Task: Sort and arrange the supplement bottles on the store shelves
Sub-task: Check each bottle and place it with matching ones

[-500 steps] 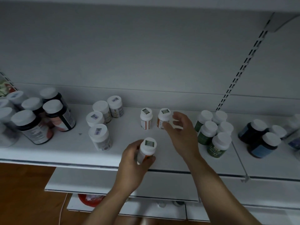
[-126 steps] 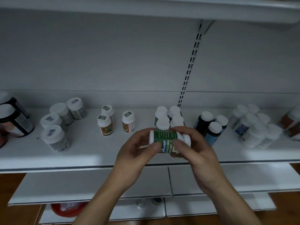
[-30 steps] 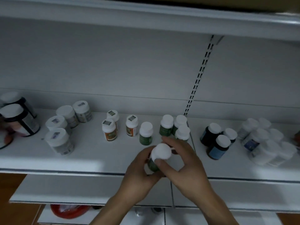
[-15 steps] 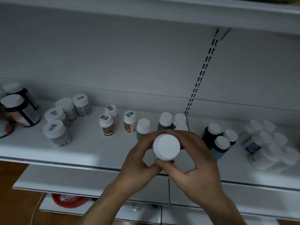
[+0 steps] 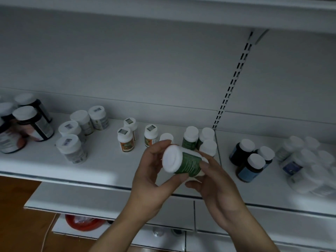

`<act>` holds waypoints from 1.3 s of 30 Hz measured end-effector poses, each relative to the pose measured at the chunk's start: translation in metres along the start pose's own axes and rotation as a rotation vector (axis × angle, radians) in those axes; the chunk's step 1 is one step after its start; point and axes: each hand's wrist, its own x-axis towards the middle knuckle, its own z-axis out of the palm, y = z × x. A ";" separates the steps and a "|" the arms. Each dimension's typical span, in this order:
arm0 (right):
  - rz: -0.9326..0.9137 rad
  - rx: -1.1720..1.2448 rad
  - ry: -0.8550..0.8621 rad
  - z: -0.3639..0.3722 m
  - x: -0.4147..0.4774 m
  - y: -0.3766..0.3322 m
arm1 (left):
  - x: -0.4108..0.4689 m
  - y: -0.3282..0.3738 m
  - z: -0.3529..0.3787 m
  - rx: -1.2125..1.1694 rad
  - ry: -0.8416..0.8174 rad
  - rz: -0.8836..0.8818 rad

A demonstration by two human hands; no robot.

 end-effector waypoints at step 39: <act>-0.148 -0.291 0.165 0.004 -0.014 -0.018 | -0.004 0.016 -0.011 0.028 -0.264 -0.182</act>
